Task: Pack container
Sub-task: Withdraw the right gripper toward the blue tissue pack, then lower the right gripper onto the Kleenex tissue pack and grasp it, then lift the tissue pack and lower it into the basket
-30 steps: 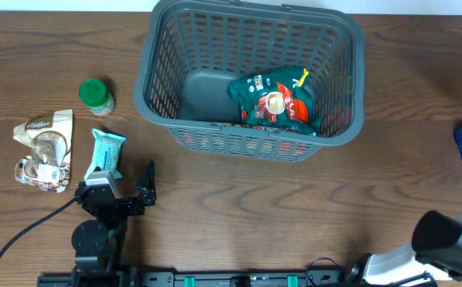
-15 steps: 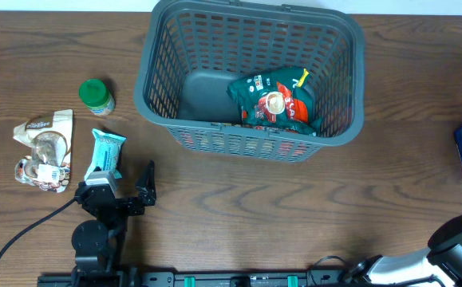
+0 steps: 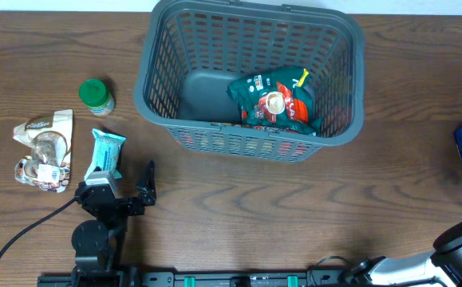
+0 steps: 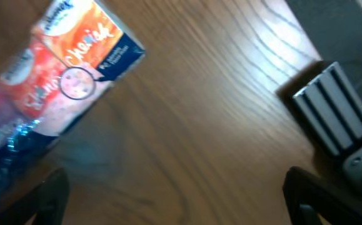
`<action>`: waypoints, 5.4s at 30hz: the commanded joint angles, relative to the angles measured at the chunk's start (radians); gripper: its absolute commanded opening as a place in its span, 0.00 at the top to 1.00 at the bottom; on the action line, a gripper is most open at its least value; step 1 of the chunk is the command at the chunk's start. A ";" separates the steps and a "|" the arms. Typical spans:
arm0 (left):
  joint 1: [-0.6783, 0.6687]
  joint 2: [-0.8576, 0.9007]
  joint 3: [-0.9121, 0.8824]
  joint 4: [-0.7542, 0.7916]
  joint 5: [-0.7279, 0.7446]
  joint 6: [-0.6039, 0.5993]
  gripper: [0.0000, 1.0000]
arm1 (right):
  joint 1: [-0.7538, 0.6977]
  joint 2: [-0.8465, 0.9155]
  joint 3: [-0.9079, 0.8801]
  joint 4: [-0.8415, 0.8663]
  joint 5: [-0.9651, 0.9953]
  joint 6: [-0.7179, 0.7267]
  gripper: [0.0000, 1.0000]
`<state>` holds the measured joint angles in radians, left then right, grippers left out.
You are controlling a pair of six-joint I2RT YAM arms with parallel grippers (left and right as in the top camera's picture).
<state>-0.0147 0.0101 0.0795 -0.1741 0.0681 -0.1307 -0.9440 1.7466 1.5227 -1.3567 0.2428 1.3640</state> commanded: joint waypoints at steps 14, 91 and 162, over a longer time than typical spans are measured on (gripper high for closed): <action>0.002 -0.006 -0.025 -0.006 0.000 0.005 0.01 | -0.005 0.001 -0.001 0.148 -0.062 0.057 0.01; 0.002 -0.006 -0.025 -0.006 0.000 0.005 0.01 | -0.028 0.424 -0.001 0.411 0.097 0.591 0.01; 0.002 -0.006 -0.025 -0.006 0.000 0.005 0.02 | 0.061 0.307 0.273 0.367 -0.300 0.026 0.99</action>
<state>-0.0147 0.0101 0.0795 -0.1741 0.0681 -0.1310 -0.9257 2.1265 1.7073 -0.9791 -0.0143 1.4925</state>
